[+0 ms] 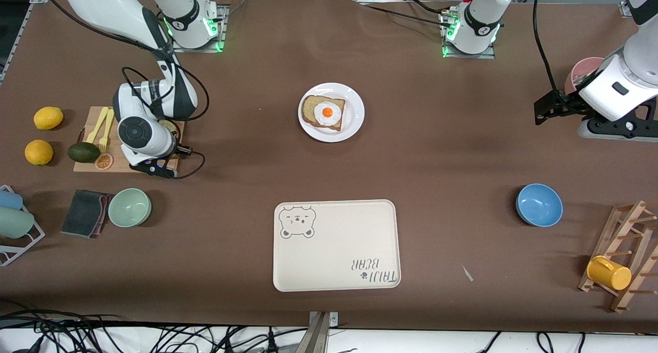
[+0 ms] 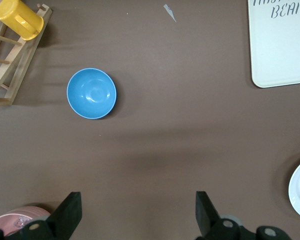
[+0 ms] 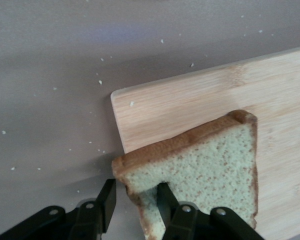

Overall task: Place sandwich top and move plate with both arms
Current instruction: 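Grasp the bread slice edge with the right gripper and lift it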

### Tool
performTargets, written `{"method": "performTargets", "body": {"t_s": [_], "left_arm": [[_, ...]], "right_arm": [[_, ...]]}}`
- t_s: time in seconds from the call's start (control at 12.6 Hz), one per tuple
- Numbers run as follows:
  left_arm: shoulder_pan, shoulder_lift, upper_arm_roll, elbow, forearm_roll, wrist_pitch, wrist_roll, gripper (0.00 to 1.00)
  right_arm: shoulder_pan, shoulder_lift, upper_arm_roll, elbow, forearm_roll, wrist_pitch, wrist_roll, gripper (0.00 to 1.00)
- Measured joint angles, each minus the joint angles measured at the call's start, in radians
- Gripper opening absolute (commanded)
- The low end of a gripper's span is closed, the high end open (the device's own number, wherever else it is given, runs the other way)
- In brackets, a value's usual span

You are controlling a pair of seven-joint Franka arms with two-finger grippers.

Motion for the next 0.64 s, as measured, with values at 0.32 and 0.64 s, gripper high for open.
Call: {"method": "performTargets", "body": {"t_s": [0.32, 0.64], "left_arm": [[-0.001, 0.000, -0.001, 0.000, 0.000, 0.000, 0.000, 1.00], [-0.003, 0.000, -0.003, 0.000, 0.000, 0.000, 0.000, 1.00]], "right_arm": [[-0.002, 0.000, -0.006, 0.000, -0.002, -0.005, 0.017, 0.00], [-0.002, -0.002, -0.009, 0.001, -0.002, -0.006, 0.066, 0.00]]}}
